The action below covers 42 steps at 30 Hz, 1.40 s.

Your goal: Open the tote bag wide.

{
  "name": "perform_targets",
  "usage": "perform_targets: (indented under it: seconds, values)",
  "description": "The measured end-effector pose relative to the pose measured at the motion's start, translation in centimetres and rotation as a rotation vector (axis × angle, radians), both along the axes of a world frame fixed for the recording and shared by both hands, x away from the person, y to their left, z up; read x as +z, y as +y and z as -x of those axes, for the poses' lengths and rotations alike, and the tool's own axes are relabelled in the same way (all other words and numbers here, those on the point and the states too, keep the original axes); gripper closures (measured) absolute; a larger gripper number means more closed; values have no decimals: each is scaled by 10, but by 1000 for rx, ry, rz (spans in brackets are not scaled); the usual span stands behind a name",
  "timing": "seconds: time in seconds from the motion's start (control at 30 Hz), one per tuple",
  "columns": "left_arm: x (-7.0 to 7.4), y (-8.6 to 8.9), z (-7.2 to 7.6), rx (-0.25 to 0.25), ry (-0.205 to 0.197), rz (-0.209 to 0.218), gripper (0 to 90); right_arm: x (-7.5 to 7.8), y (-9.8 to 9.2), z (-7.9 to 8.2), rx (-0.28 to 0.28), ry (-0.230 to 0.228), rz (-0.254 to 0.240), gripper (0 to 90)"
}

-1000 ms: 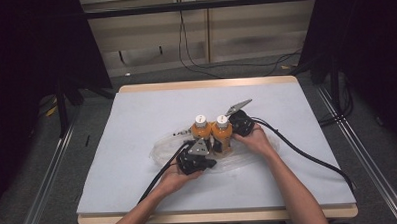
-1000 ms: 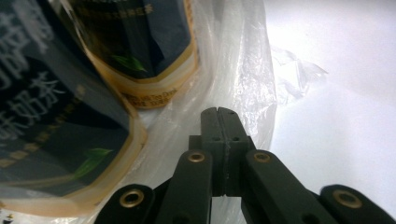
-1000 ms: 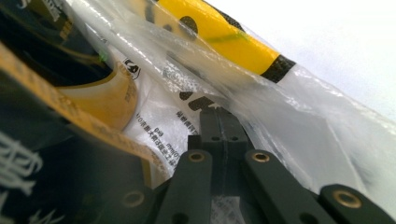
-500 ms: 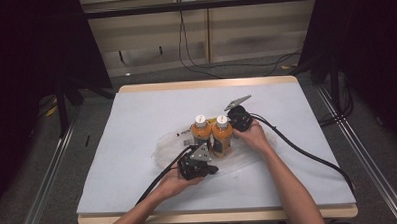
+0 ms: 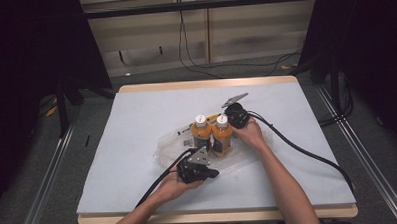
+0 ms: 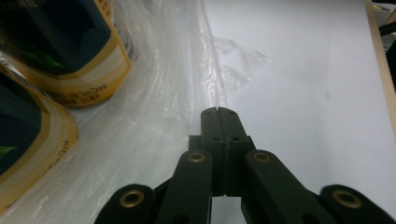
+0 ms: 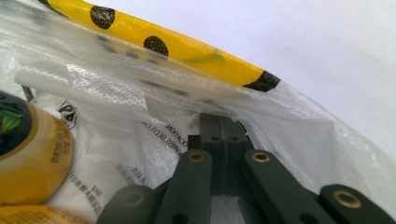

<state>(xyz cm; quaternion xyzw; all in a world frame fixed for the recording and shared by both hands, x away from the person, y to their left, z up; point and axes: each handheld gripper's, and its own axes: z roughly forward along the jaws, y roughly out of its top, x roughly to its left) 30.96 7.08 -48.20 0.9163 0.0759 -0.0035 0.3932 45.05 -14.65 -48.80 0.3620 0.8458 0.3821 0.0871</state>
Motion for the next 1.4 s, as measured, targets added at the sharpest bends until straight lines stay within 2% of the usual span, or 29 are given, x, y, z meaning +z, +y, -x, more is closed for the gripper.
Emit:
perform_targets:
  seconds: [0.1, 0.13, 0.23, 0.3, 0.33, 0.47, 0.53, 0.6, 0.7, 0.77, 0.83, 0.87, 0.9, 0.93, 1.0, 1.03, 1.07, 1.1, 1.2, 1.27, 1.4]
  values:
    - [-1, 0, 4, -6, 5, 17, 900, 0, 1, -2, -8, -5, 9, 900]
    - [1, 0, 4, -13, -3, -12, 900, 0, 1, -2, -10, -5, 10, 900]
    - [0, -1, 5, -19, 0, 12, 900, 0, 2, -3, -18, -3, 10, 900]
    - [0, 0, 3, -2, 19, 16, 900, 0, 2, -3, -21, -2, 10, 900]
    - [1, 0, 1, 2, -2, 20, 900, 1, 2, -2, -19, -6, 14, 900]
    - [12, 0, -7, 44, 2, 68, 900, 1, 3, -2, -18, -9, 21, 900]
    - [18, 0, -9, 54, -8, 97, 900, 1, 3, -2, -16, -2, 16, 900]
    - [25, 0, -14, 81, -28, 107, 900, 2, 4, -2, -23, -1, 31, 900]
    - [28, 1, -24, 142, -54, 97, 900, 2, 4, -2, -10, -8, 34, 900]
    - [26, 0, -30, 159, -66, 84, 900, 3, 4, -2, -9, -7, 45, 900]
    - [22, -4, -32, 168, -98, 33, 900, 4, 3, -3, 0, 0, 44, 900]
    - [21, -6, -32, 167, -107, 23, 900, 4, 3, -4, -3, 7, 44, 900]
    - [18, -9, -31, 173, -143, -5, 900, 4, 2, -4, 2, 10, 39, 900]
    - [17, -11, -30, 177, -145, -16, 900, 4, 2, -5, -2, 11, 38, 900]
    - [12, -17, -27, 177, -186, -67, 900, 4, 1, -6, 5, 10, 37, 900]
    - [9, -19, -26, 157, -182, -79, 900, 4, 1, -6, 3, 13, 39, 900]
    - [6, -20, -25, 158, -189, -95, 900, 4, 1, -6, 6, 11, 38, 900]
    - [3, -20, -23, 156, -199, -97, 900, 4, 2, -6, 6, 12, 41, 900]
    - [4, -19, -22, 135, -185, -100, 900, 5, 3, -7, 8, 22, 55, 900]
    - [6, -17, -22, 94, -132, -109, 900, 5, 3, -9, 10, 16, 57, 900]
    - [8, -17, -13, 51, -164, -142, 900, 6, 7, -14, -3, 20, 64, 900]
